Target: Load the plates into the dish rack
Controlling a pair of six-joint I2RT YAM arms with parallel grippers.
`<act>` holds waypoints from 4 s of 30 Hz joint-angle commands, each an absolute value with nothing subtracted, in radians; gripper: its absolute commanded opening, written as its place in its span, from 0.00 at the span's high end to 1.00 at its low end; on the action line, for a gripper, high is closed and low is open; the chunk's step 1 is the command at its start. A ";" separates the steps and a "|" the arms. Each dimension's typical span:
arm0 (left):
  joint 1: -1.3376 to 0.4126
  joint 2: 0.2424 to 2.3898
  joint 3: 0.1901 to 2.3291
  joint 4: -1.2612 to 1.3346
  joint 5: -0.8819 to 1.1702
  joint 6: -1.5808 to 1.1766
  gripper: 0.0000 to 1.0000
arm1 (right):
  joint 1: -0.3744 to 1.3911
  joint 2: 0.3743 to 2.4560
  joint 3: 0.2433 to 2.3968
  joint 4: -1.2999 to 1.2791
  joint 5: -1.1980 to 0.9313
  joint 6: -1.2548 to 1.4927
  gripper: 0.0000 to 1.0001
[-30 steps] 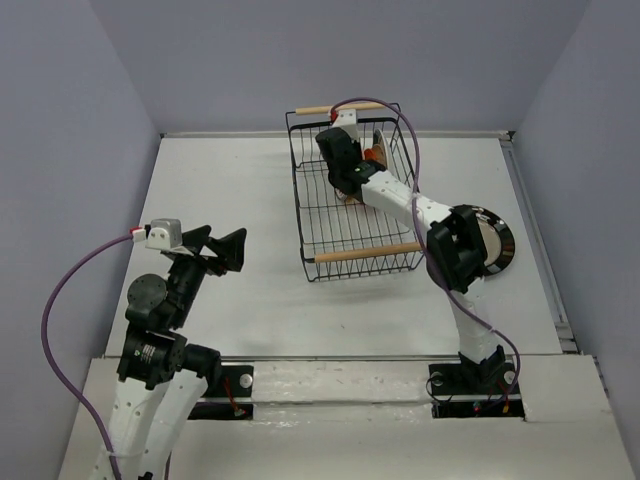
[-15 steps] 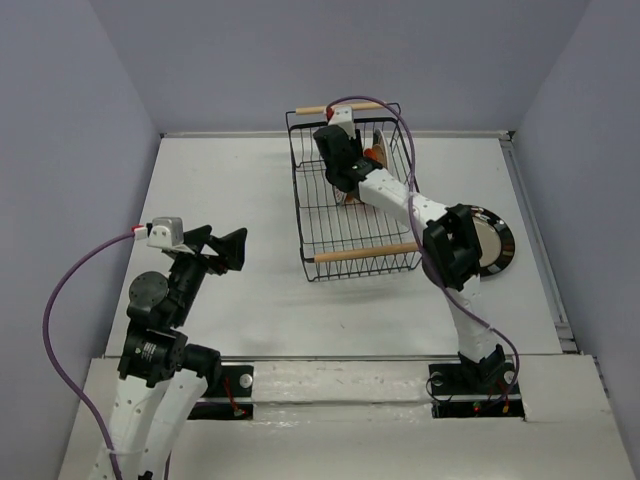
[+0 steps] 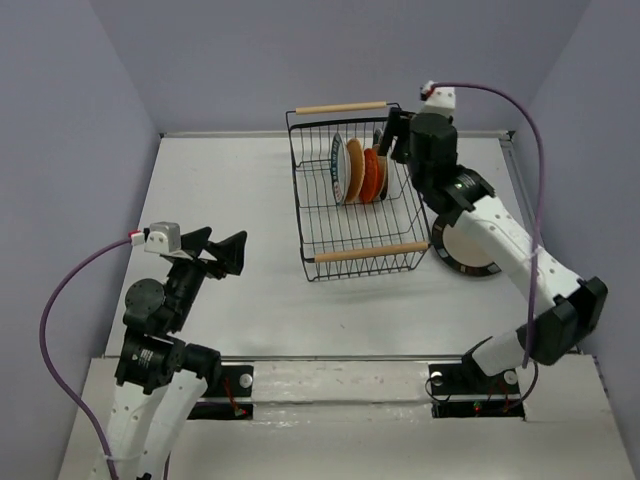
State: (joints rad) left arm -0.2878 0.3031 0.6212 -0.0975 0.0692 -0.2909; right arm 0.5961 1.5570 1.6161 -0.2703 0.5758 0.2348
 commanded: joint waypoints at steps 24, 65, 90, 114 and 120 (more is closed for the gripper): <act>-0.388 0.173 0.624 -0.103 0.048 -0.268 0.01 | -0.442 1.006 0.459 -0.164 0.134 0.810 0.23; -0.380 0.278 0.624 -0.098 0.046 -0.268 0.02 | -0.453 0.808 0.598 0.215 0.074 0.898 0.93; -0.373 0.313 0.627 -0.103 0.051 -0.267 0.02 | 0.532 1.460 1.639 -0.032 0.376 0.384 0.93; -0.370 0.305 0.626 -0.100 0.061 -0.267 0.02 | 0.729 1.985 2.131 -0.216 0.821 0.020 0.93; -0.370 0.304 0.627 -0.101 0.061 -0.267 0.02 | 0.729 2.060 2.177 -0.233 0.831 0.017 0.93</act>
